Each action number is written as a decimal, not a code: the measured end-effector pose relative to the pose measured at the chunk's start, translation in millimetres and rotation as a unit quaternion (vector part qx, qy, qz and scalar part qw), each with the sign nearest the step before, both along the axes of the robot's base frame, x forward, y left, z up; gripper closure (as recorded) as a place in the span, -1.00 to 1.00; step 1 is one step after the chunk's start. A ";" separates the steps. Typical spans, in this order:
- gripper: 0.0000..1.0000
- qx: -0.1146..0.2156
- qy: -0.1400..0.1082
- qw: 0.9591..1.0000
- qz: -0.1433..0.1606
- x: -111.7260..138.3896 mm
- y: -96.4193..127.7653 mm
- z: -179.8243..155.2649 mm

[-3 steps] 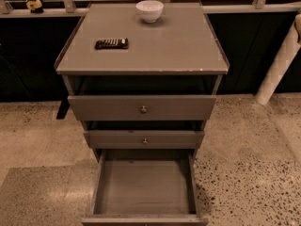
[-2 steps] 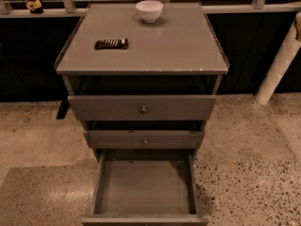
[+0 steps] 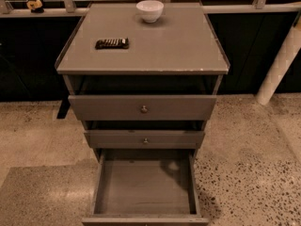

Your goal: Pick sponge from bottom drawer and place on counter

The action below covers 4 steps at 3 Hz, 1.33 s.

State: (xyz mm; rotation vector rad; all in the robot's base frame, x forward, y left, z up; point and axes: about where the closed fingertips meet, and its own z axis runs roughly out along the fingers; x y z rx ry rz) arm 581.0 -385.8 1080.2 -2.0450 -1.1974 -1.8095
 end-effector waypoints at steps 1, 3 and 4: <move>1.00 0.018 -0.038 0.999 0.030 -15.2 0.7 17.8; 0.62 -0.001 -0.050 0.999 0.017 -17.0 13.4 32.2; 0.16 0.000 -0.048 0.999 0.000 -29.2 -3.4 32.4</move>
Offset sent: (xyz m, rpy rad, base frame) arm 0.1352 0.2726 0.0356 -0.0722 -0.1345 0.4150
